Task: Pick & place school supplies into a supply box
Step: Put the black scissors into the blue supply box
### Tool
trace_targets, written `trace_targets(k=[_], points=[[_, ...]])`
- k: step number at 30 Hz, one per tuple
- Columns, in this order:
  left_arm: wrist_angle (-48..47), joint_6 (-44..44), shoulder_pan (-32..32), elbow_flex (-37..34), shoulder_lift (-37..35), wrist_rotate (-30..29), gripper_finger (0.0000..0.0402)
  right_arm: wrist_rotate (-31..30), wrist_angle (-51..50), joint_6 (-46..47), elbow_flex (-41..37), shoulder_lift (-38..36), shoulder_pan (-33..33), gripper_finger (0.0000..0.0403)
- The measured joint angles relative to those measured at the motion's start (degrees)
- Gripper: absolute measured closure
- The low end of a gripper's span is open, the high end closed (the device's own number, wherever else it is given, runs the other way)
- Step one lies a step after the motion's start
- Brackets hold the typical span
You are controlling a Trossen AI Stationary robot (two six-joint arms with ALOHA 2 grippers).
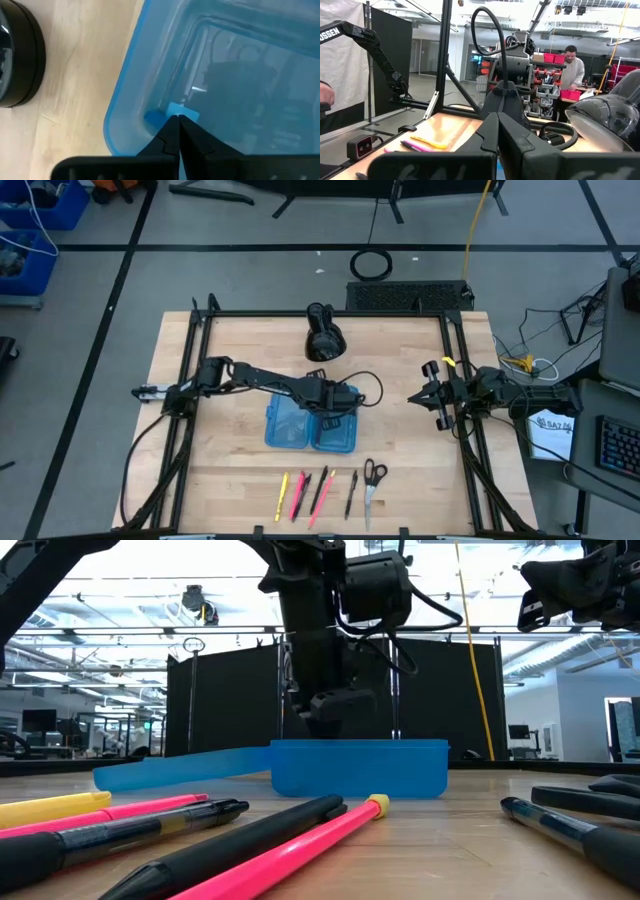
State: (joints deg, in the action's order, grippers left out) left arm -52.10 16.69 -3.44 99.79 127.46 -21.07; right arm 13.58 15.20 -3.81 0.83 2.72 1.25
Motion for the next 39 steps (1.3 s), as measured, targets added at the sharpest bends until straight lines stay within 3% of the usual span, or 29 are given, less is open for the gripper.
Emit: trace_targets(k=[16,26,29,35,39], points=[[2.7,-1.5,-0.2,0.0,2.0,0.3,0.0395,0.0,0.5,-0.1,0.0,0.0,0.0,0.0403],[-1.1,-4.9,-2.5,5.2,-3.7,0.0,0.0323,-0.1,0.9,0.1,0.0,0.0,0.0,0.0403],[-11.6,0.6,-4.1,7.7,-6.8,0.1,0.0317,-0.1,0.9,0.1,0.0,0.0,0.0,0.0403],[-38.0,24.0,-10.6,9.0,-14.0,3.9,0.0316,0.0,-0.4,0.1,0.0,0.0,0.0,0.0403],[-32.8,31.3,-18.4,3.7,-21.5,4.4,0.0316,0.0,-1.2,0.1,0.0,0.0,0.0,0.0403]])
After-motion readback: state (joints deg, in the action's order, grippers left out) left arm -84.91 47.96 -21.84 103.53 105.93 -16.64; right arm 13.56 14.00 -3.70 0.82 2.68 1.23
